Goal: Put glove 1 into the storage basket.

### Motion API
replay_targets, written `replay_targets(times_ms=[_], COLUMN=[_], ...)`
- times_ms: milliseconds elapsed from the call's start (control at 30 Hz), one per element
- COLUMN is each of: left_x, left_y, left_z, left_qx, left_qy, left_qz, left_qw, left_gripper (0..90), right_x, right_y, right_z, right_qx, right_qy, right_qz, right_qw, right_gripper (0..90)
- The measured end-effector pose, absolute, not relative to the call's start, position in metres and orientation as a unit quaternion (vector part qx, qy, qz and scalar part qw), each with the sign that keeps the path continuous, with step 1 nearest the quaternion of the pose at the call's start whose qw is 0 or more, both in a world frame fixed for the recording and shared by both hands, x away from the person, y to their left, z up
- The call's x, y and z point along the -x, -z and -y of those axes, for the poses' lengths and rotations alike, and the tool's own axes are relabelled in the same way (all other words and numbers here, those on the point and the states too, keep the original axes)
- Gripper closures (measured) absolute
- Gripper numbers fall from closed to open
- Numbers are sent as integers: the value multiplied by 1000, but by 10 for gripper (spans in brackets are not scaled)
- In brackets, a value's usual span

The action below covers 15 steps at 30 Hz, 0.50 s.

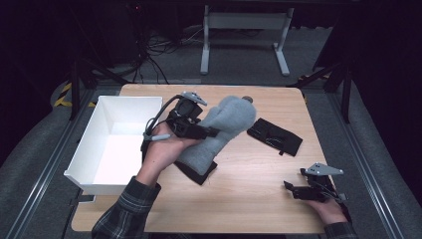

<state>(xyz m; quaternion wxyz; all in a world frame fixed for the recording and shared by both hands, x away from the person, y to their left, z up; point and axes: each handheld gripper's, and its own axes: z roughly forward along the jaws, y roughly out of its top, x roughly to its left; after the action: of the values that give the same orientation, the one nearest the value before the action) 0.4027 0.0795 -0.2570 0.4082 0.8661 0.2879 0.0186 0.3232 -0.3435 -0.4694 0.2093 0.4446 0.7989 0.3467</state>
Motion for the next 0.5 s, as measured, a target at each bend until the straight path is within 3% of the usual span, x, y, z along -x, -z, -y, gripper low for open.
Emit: replay_targets(times_ms=[500], left_x=[-403], left_y=[230], left_z=[-139], left_qx=[-849], left_qy=[-50], left_qz=[-325], left_qw=[414], left_gripper=[684], right_x=[-323], right_y=[469], right_z=[343], right_qx=[-445], right_qy=[-347], right_qz=[-798], right_qw=[209], right_gripper=[163])
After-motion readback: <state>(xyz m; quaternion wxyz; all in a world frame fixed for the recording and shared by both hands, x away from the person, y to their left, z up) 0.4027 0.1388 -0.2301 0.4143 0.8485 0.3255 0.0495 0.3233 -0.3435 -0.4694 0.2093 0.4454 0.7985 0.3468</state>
